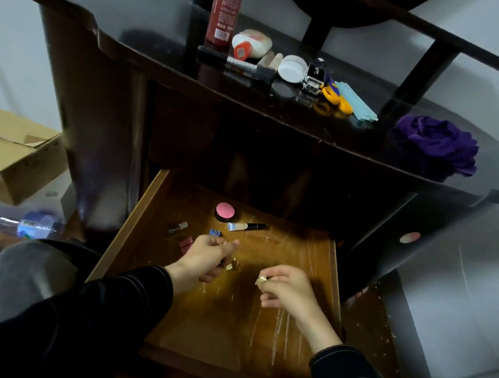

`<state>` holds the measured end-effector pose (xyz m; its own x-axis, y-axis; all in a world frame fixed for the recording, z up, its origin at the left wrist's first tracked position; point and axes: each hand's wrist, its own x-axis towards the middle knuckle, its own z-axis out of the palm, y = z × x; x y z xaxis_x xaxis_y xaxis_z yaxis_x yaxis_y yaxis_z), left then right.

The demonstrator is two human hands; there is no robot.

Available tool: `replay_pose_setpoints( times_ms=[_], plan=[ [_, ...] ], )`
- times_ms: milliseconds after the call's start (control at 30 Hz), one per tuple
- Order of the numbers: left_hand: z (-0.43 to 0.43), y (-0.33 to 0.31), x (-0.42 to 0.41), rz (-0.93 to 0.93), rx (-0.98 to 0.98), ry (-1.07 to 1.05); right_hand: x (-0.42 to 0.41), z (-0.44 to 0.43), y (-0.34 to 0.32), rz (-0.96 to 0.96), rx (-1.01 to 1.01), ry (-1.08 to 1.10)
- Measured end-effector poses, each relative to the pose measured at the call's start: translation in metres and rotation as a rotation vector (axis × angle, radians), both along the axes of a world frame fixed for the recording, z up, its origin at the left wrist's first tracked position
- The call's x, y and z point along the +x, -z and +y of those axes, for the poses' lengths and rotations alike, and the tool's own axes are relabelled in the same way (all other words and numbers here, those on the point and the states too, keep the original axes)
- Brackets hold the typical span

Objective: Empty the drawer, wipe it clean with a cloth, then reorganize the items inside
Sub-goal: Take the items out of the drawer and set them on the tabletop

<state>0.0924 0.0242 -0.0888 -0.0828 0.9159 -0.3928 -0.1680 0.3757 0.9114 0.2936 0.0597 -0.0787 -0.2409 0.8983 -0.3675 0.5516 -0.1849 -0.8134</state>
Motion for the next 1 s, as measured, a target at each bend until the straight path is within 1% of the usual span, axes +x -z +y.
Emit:
replay_pose_setpoints(
  times_ms=[133, 200, 300, 367, 433, 500, 567, 667, 700, 833, 933, 1000],
  plan=[
    [-0.014, -0.048, -0.021, 0.096, 0.214, -0.014, -0.009, -0.012, -0.059, 0.091, 0.228, -0.013],
    [-0.017, -0.088, -0.029, 0.143, 0.366, -0.039, -0.02, -0.014, -0.099, 0.181, 0.336, -0.011],
    [-0.016, -0.154, -0.041, 0.19, 0.585, -0.121, -0.041, -0.013, -0.161, 0.357, 0.43, -0.023],
    [-0.012, -0.193, -0.055, 0.25, 0.705, -0.179, -0.055, -0.008, -0.198, 0.42, 0.506, -0.054],
    [-0.006, -0.225, -0.072, 0.386, 0.807, -0.254, -0.071, 0.002, -0.228, 0.433, 0.576, -0.082],
    [0.008, -0.246, -0.093, 0.584, 0.876, -0.345, -0.09, 0.016, -0.249, 0.412, 0.608, -0.097],
    [0.028, -0.256, -0.113, 0.812, 0.875, -0.391, -0.111, 0.032, -0.261, 0.353, 0.601, -0.116],
    [0.058, -0.255, -0.143, 1.132, 0.738, -0.376, -0.142, 0.052, -0.261, 0.194, 0.625, -0.152],
    [0.066, -0.255, -0.154, 1.209, 0.697, -0.372, -0.152, 0.057, -0.26, 0.156, 0.644, -0.16],
    [0.086, -0.257, -0.192, 1.36, 0.584, -0.333, -0.185, 0.078, -0.252, 0.044, 0.721, -0.243],
    [0.093, -0.254, -0.203, 1.498, 0.559, -0.253, -0.209, 0.087, -0.247, -0.012, 0.79, -0.308],
    [0.097, -0.251, -0.206, 1.545, 0.551, -0.216, -0.222, 0.087, -0.249, -0.059, 0.81, -0.329]
  ],
)
